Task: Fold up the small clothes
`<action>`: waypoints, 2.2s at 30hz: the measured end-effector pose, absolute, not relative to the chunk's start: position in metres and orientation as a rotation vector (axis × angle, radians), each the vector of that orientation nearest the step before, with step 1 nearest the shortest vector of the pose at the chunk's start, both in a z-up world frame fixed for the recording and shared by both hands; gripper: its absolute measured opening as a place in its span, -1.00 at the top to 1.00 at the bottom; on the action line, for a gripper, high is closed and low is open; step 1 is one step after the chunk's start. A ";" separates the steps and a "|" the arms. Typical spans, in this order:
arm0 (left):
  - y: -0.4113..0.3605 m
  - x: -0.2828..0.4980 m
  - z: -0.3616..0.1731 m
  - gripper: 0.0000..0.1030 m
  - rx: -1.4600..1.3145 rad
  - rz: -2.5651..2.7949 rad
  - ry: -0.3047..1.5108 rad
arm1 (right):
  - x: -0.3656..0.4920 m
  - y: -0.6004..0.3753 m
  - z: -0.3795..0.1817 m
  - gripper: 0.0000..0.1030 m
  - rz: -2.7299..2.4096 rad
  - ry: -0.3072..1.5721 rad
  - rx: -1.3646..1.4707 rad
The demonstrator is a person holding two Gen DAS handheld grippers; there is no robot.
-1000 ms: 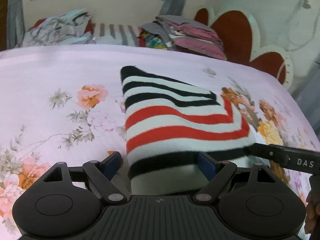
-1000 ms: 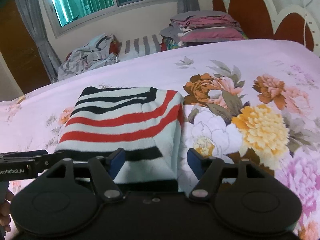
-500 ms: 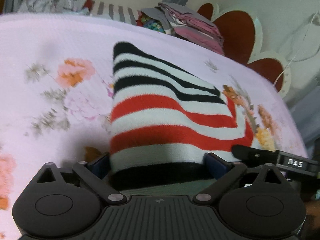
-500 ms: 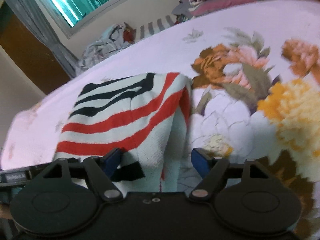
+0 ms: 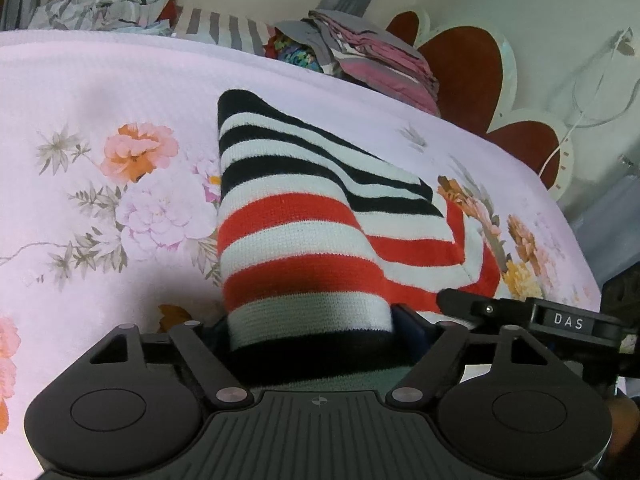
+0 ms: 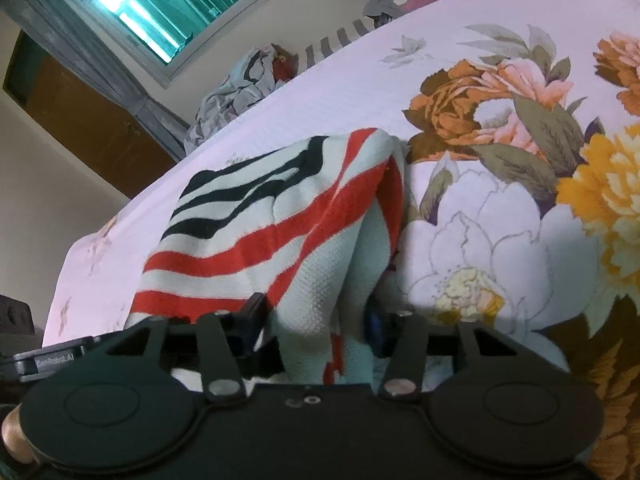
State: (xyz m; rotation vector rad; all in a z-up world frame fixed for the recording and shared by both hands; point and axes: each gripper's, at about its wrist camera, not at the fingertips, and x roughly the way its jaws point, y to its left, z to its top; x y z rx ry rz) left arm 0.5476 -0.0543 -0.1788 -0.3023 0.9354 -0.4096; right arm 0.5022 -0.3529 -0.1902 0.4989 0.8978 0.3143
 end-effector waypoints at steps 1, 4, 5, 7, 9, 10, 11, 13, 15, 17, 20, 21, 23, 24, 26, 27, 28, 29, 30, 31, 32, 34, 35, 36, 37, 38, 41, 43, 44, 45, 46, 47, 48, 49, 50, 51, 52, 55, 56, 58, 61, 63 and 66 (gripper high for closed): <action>-0.056 0.547 -0.178 -0.46 -0.293 -0.407 0.935 | 0.502 -0.350 -0.189 -0.04 0.307 0.897 0.486; -0.056 0.545 -0.172 -0.29 -0.268 -0.408 0.927 | 0.500 -0.349 -0.184 0.17 0.292 0.894 0.489; -0.057 0.544 -0.168 -0.26 -0.253 -0.410 0.921 | 0.498 -0.348 -0.181 0.21 0.292 0.886 0.485; -0.058 0.542 -0.162 -0.15 -0.236 -0.410 0.909 | 0.495 -0.346 -0.174 0.30 0.294 0.869 0.489; -0.055 0.540 -0.157 -0.08 -0.234 -0.414 0.897 | 0.492 -0.343 -0.166 0.34 0.302 0.850 0.496; -0.053 0.538 -0.154 -0.04 -0.233 -0.418 0.888 | 0.491 -0.342 -0.162 0.35 0.307 0.840 0.505; -0.051 0.537 -0.151 -0.03 -0.231 -0.423 0.884 | 0.489 -0.340 -0.158 0.35 0.310 0.833 0.508; -0.047 0.534 -0.145 -0.01 -0.234 -0.429 0.874 | 0.487 -0.334 -0.151 0.36 0.316 0.821 0.504; -0.040 0.530 -0.135 0.00 -0.225 -0.433 0.856 | 0.485 -0.327 -0.145 0.37 0.326 0.816 0.510; -0.031 0.527 -0.127 0.01 -0.226 -0.436 0.846 | 0.480 -0.316 -0.139 0.37 0.332 0.809 0.511; -0.007 0.522 -0.115 0.01 -0.221 -0.433 0.827 | 0.477 -0.297 -0.131 0.37 0.342 0.798 0.520; 0.005 0.520 -0.112 0.01 -0.223 -0.429 0.819 | 0.477 -0.287 -0.127 0.37 0.349 0.796 0.516; 0.029 0.517 -0.106 0.01 -0.234 -0.418 0.805 | 0.477 -0.262 -0.120 0.37 0.365 0.789 0.499; 0.041 0.516 -0.104 0.01 -0.239 -0.412 0.799 | 0.478 -0.250 -0.117 0.37 0.373 0.786 0.494; 0.075 0.512 -0.102 0.01 -0.246 -0.399 0.785 | 0.479 -0.220 -0.113 0.37 0.391 0.782 0.482; 0.090 0.512 -0.102 0.01 -0.250 -0.393 0.780 | 0.480 -0.205 -0.112 0.37 0.398 0.780 0.480; 0.112 0.511 -0.103 0.01 -0.255 -0.386 0.776 | 0.481 -0.190 -0.111 0.37 0.404 0.780 0.480; 0.130 0.511 -0.104 0.01 -0.258 -0.383 0.774 | 0.482 -0.170 -0.112 0.37 0.408 0.780 0.479; 0.148 0.511 -0.106 0.01 -0.262 -0.379 0.773 | 0.483 -0.153 -0.112 0.37 0.410 0.780 0.479; 0.171 0.511 -0.107 0.01 -0.272 -0.371 0.773 | 0.484 -0.135 -0.113 0.37 0.412 0.781 0.484; 0.192 0.512 -0.109 0.01 -0.281 -0.364 0.772 | 0.487 -0.114 -0.114 0.37 0.417 0.783 0.487; 0.227 0.514 -0.112 0.01 -0.278 -0.342 0.766 | 0.492 -0.079 -0.119 0.37 0.430 0.787 0.486; 0.248 0.515 -0.114 0.01 -0.277 -0.329 0.765 | 0.496 -0.056 -0.123 0.37 0.442 0.789 0.483; 0.268 0.518 -0.117 0.01 -0.283 -0.315 0.766 | 0.500 -0.040 -0.126 0.37 0.451 0.790 0.481; 0.283 0.519 -0.120 0.01 -0.286 -0.304 0.767 | 0.503 -0.024 -0.130 0.37 0.460 0.793 0.480; 0.300 0.522 -0.124 0.01 -0.287 -0.289 0.768 | 0.509 -0.005 -0.135 0.37 0.468 0.801 0.483; 0.339 0.528 -0.137 0.01 -0.298 -0.250 0.769 | 0.523 0.035 -0.147 0.37 0.488 0.821 0.464; 0.357 0.534 -0.146 0.01 -0.312 -0.229 0.773 | 0.530 0.056 -0.154 0.37 0.496 0.835 0.456; 0.367 0.536 -0.151 0.01 -0.320 -0.221 0.771 | 0.533 0.066 -0.156 0.37 0.496 0.837 0.437; 0.374 0.538 -0.156 0.01 -0.325 -0.219 0.765 | 0.539 0.071 -0.158 0.37 0.491 0.835 0.423; 0.381 0.540 -0.162 0.01 -0.323 -0.220 0.759 | 0.543 0.074 -0.160 0.37 0.483 0.836 0.415; 0.385 0.542 -0.169 0.00 -0.317 -0.220 0.759 | 0.547 0.075 -0.163 0.36 0.474 0.843 0.416; 0.388 0.544 -0.176 -0.02 -0.314 -0.224 0.763 | 0.548 0.075 -0.165 0.34 0.465 0.854 0.417; 0.391 0.546 -0.185 -0.07 -0.319 -0.226 0.767 | 0.551 0.072 -0.170 0.27 0.456 0.872 0.416; 0.392 0.546 -0.190 -0.10 -0.320 -0.229 0.765 | 0.549 0.070 -0.174 0.24 0.449 0.894 0.418; 0.393 0.547 -0.192 -0.15 -0.317 -0.234 0.757 | 0.550 0.065 -0.178 0.15 0.443 0.908 0.422; 0.394 0.548 -0.195 -0.20 -0.312 -0.238 0.753 | 0.549 0.062 -0.180 0.03 0.432 0.913 0.427; 0.398 0.554 -0.192 -0.32 -0.315 -0.230 0.771 | 0.545 0.051 -0.179 -0.21 0.382 0.905 0.444; 0.398 0.553 -0.189 -0.32 -0.305 -0.224 0.769 | 0.544 0.050 -0.176 -0.20 0.378 0.903 0.451; 0.396 0.546 -0.179 -0.31 -0.280 -0.206 0.751 | 0.542 0.054 -0.166 -0.20 0.358 0.871 0.416; 0.396 0.536 -0.165 -0.31 -0.272 -0.177 0.673 | 0.543 0.057 -0.151 -0.15 0.300 0.798 0.364; 0.394 0.533 -0.158 -0.31 -0.264 -0.170 0.648 | 0.550 0.064 -0.145 -0.09 0.291 0.768 0.339; 0.391 0.547 -0.157 -0.31 -0.288 -0.178 0.665 | 0.555 0.090 -0.141 0.38 0.292 0.746 0.229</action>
